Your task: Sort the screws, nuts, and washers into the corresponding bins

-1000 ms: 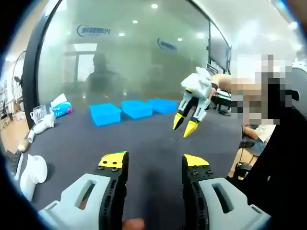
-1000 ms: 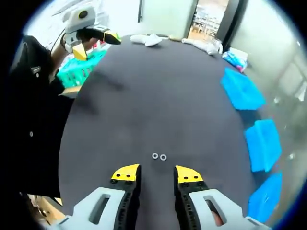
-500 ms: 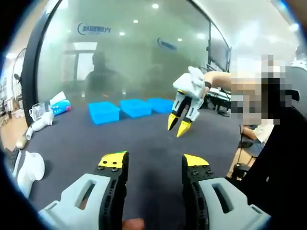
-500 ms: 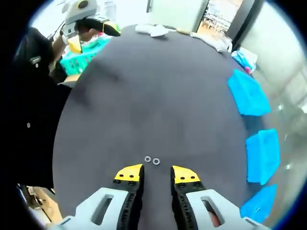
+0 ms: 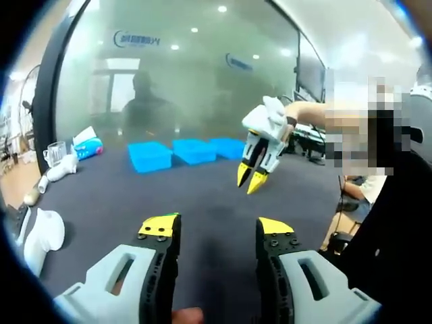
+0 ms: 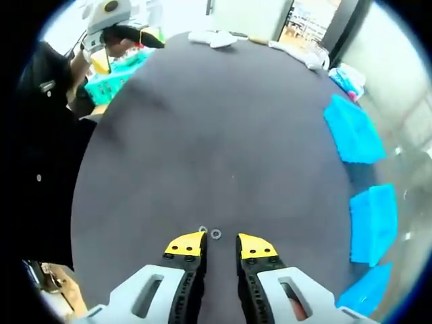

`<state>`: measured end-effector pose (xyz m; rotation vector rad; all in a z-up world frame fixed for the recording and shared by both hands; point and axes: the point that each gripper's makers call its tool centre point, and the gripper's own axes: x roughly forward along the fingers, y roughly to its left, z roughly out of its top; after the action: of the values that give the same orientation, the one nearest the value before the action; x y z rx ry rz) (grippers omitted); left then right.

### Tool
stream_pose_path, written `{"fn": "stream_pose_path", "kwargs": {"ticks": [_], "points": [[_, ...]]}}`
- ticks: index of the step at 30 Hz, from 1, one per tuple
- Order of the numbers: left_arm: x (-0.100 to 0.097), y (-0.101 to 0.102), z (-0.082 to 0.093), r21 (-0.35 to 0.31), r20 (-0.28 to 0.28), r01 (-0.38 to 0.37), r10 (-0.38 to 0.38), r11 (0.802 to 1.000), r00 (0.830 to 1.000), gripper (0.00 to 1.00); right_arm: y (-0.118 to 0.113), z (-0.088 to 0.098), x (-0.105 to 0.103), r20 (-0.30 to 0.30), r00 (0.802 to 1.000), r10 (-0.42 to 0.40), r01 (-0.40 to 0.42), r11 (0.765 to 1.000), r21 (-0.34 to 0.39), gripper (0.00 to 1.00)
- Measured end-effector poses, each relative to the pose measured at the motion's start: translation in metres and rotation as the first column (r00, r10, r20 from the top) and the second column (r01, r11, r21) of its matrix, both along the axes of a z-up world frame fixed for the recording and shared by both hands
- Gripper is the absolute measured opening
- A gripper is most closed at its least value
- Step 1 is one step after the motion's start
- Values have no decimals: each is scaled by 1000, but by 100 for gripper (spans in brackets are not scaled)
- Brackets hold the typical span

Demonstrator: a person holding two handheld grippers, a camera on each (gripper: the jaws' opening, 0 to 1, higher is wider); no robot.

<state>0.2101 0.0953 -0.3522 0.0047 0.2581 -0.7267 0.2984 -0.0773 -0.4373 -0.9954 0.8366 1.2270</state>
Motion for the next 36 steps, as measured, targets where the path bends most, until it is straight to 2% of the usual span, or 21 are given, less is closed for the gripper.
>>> {"fn": "stream_pose_path", "kwargs": {"ticks": [7, 17, 22, 36], "points": [[1, 1, 0, -3, 0, -3, 3, 1000, 1000, 43, 2, -3, 5, -16, 1000, -4, 4, 1000, -3, 12], [2, 4, 0, -7, 0, -9, 9, 1000, 1000, 43, 2, -6, 2, -76, 997, -35, 36, 999, 10, 8], [1, 5, -1, -6, 0, -11, 11, 1000, 1000, 43, 4, -7, -4, -62, 998, -8, 8, 1000, -2, 4], [1, 5, 1, -10, 5, -13, 13, 1000, 1000, 43, 1, 0, -5, -34, 999, -5, 5, 1000, 15, 3]]}}
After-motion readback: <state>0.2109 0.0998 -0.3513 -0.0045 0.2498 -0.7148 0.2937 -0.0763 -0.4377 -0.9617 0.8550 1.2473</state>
